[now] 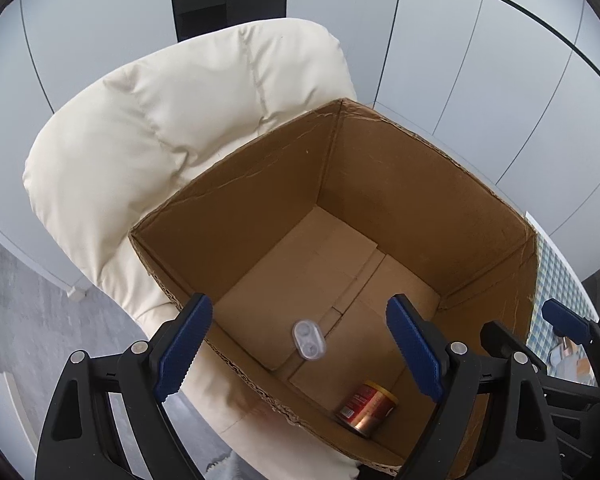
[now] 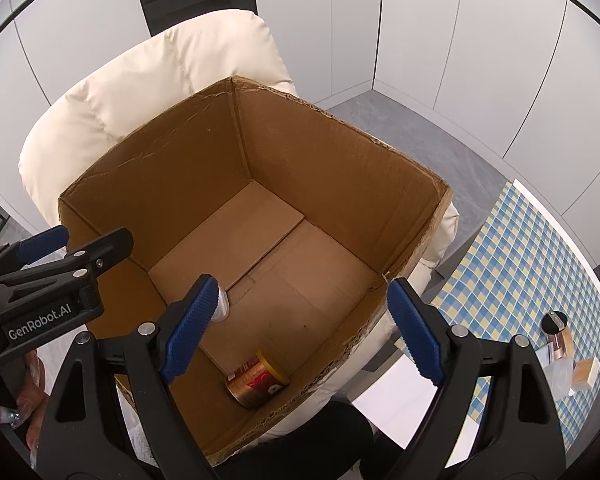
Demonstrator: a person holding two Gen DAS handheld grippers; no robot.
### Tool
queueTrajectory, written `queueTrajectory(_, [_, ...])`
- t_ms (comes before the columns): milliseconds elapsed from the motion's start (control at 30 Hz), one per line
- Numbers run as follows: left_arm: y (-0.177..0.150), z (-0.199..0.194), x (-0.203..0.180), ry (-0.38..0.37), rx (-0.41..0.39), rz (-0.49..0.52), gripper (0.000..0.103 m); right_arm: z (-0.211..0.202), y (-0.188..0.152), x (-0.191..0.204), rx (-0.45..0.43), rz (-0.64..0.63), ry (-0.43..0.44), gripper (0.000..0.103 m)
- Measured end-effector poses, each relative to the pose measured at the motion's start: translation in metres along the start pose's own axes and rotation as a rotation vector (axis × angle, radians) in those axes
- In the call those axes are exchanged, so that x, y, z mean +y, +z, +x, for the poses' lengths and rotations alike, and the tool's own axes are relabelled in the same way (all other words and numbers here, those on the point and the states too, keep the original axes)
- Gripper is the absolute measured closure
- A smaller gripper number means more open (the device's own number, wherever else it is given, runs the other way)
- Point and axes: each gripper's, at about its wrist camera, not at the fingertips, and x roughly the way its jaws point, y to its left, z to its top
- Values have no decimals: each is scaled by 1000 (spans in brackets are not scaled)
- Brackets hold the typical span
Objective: Organize objects
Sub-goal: 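Open the right tool dropping the can while the left tool releases the case into the box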
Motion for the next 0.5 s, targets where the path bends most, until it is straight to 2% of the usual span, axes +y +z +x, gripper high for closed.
queueTrajectory(500, [-7,-9,-4,31,5,44,14,-5,-15,-14,29,49,-25,14])
